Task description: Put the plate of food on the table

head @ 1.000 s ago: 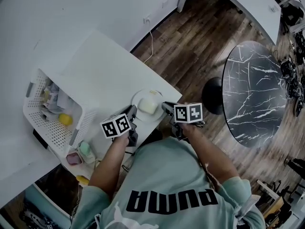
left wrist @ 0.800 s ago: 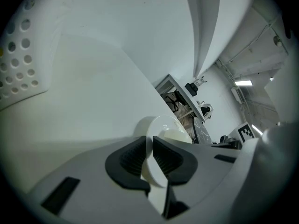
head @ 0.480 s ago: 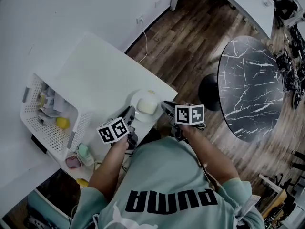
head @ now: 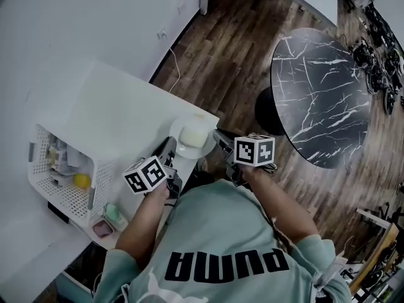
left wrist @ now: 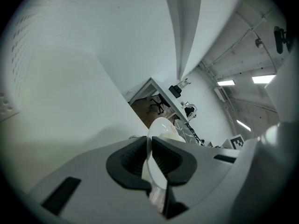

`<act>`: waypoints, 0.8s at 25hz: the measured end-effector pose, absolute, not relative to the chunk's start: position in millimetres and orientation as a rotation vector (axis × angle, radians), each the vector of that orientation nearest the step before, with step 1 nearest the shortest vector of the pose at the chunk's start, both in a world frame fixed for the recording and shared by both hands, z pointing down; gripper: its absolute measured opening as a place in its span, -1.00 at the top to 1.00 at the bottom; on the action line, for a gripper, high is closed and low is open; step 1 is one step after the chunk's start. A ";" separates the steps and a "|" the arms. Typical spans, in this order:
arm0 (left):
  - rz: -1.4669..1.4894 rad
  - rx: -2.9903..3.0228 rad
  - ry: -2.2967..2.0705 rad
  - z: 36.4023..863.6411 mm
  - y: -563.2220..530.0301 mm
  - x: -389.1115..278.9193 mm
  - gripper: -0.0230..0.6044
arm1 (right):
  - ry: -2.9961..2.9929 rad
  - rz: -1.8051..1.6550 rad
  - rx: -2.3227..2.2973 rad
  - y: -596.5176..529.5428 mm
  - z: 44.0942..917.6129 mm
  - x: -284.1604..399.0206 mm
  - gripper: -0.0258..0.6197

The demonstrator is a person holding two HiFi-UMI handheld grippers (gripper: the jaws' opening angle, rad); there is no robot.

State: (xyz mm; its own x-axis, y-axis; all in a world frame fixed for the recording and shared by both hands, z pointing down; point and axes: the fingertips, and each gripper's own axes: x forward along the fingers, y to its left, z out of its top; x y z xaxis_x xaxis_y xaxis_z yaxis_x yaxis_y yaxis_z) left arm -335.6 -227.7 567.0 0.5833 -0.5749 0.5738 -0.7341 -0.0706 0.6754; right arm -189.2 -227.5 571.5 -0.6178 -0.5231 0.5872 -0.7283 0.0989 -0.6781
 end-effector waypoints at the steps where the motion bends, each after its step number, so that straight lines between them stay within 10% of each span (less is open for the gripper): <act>1: 0.191 1.763 -1.073 563.9 -229.2 -330.1 0.80 | -2.176 1.536 1.283 -227.2 568.3 -183.3 0.80; 20: 0.280 1.956 -0.883 522.2 -225.8 -172.5 0.80 | -2.195 1.600 1.697 -191.4 529.5 -27.7 0.81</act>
